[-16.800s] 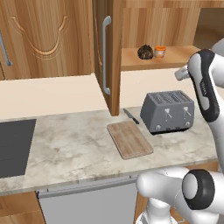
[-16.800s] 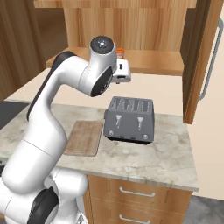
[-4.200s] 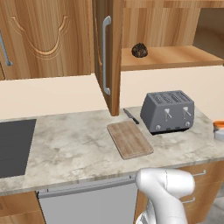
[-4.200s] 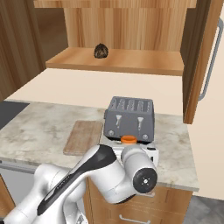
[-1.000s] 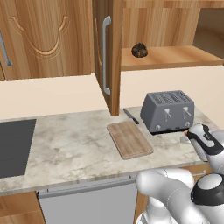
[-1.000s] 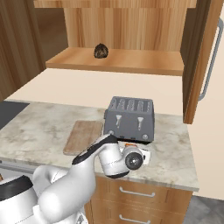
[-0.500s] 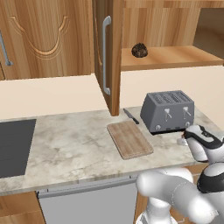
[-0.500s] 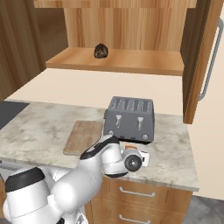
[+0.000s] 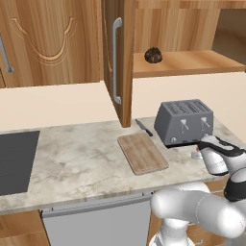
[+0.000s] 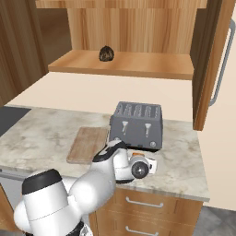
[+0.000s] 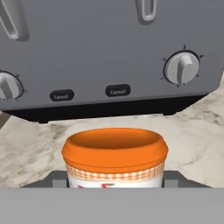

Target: Pick the bread, place it on the cutting board, pick the jam, place it on the counter, and close the cabinet.

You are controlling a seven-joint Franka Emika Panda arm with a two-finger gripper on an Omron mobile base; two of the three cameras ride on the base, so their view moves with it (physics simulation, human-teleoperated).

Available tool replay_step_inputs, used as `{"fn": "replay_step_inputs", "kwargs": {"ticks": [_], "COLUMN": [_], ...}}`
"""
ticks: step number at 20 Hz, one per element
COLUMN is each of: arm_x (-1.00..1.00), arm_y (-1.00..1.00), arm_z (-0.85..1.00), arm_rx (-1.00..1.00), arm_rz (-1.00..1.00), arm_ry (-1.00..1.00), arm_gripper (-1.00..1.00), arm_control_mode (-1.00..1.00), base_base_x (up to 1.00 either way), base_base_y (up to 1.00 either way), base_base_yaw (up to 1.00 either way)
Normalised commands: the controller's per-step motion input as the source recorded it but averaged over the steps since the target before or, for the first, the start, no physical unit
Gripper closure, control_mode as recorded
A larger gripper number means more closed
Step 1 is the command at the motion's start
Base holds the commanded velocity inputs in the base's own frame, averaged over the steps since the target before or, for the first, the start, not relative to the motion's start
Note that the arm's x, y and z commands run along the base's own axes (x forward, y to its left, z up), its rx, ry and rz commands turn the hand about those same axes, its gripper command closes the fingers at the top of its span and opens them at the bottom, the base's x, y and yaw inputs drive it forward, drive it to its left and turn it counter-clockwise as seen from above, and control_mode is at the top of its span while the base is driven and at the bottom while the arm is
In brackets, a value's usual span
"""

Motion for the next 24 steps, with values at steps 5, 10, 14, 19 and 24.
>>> {"fn": "replay_step_inputs", "kwargs": {"ticks": [5,10,14,19,24], "arm_x": [0.14,0.06,0.01,0.1,0.16], "arm_y": [-0.02,-0.04,-0.05,-0.02,0.0], "arm_z": [-0.1,-0.2,-0.24,-0.17,-0.02], "arm_rx": [0.0,0.0,0.0,0.0,0.0], "arm_rz": [0.0,0.0,0.0,0.0,0.0], "arm_ry": [0.0,0.0,-0.01,0.0,0.0], "arm_gripper": [1.0,1.0,1.0,1.0,1.0], "arm_control_mode": [-1.0,-1.0,-1.0,-1.0,-1.0], "base_base_x": [0.0,0.0,0.0,0.0,0.0], "base_base_y": [0.0,0.0,0.0,0.0,0.0], "base_base_yaw": [0.0,0.0,0.0,0.0,0.0]}}
